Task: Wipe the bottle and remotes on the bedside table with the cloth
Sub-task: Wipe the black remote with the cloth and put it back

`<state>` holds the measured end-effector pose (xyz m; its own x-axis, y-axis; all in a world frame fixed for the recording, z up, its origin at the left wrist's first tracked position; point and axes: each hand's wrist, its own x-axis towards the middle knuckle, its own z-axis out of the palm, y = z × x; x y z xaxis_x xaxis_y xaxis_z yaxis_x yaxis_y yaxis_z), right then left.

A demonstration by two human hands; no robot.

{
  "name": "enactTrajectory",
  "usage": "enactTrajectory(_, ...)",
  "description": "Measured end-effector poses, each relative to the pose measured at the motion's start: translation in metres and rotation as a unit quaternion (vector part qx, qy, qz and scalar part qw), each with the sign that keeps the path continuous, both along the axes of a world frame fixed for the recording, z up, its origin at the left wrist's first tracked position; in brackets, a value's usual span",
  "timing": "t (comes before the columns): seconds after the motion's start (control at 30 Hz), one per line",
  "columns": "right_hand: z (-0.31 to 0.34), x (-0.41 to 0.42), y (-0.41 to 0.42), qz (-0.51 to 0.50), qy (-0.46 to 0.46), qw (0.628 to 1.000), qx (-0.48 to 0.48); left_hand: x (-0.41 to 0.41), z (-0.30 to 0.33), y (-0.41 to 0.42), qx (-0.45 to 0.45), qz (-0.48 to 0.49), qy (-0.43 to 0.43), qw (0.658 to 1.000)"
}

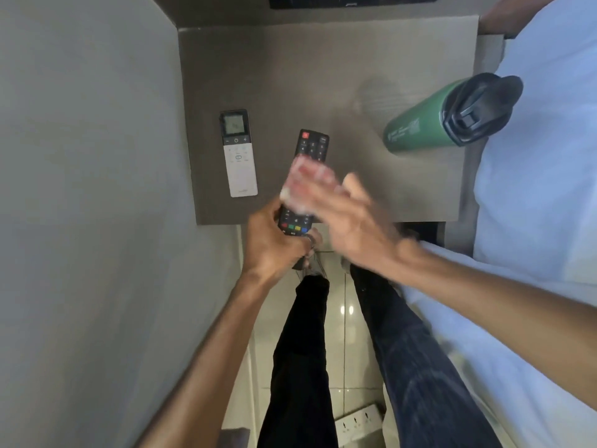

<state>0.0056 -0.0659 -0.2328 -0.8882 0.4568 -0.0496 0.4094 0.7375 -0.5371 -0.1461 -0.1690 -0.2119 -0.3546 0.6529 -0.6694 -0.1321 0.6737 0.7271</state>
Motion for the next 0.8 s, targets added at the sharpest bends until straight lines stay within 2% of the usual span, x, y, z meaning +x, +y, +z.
enactTrajectory(0.1,0.004,0.005,-0.009,0.068,0.04,0.995,0.056,-0.006,0.003,-0.004,0.019,-0.027,0.026,0.999)
enactTrajectory(0.17,-0.001,0.003,0.012,0.011,0.026,0.997,0.073,-0.001,0.004,-0.001,0.007,-0.026,0.021,0.999)
enactTrajectory(0.23,0.001,-0.003,0.008,-0.033,0.005,0.999,0.029,-0.003,0.002,0.007,0.002,-0.036,0.04,0.999)
enactTrajectory(0.3,0.005,-0.001,-0.019,-0.018,0.0,1.0,0.02,-0.009,0.003,0.011,0.009,-0.055,0.064,0.996)
enactTrajectory(0.4,0.009,0.012,-0.018,0.028,-0.024,0.996,0.086,-0.005,0.003,0.001,0.006,-0.047,0.05,0.998)
enactTrajectory(0.5,0.0,-0.001,0.024,-0.05,-0.087,0.991,0.09,0.013,0.003,0.001,-0.005,0.0,0.003,1.0)
enactTrajectory(0.57,0.001,-0.016,0.034,-0.11,-0.089,0.988,0.063,0.021,0.001,0.005,-0.004,0.022,-0.017,1.0)
enactTrajectory(0.63,0.003,-0.014,0.014,-0.09,-0.067,0.993,0.047,0.019,-0.001,0.01,-0.007,0.042,-0.013,0.999)
enactTrajectory(0.73,0.017,0.008,-0.021,-0.006,-0.061,0.997,0.046,0.011,-0.007,0.007,-0.012,0.031,0.012,0.999)
enactTrajectory(0.8,0.012,0.017,0.0,0.015,-0.085,0.994,0.062,0.015,-0.006,0.0,-0.016,0.016,-0.004,1.0)
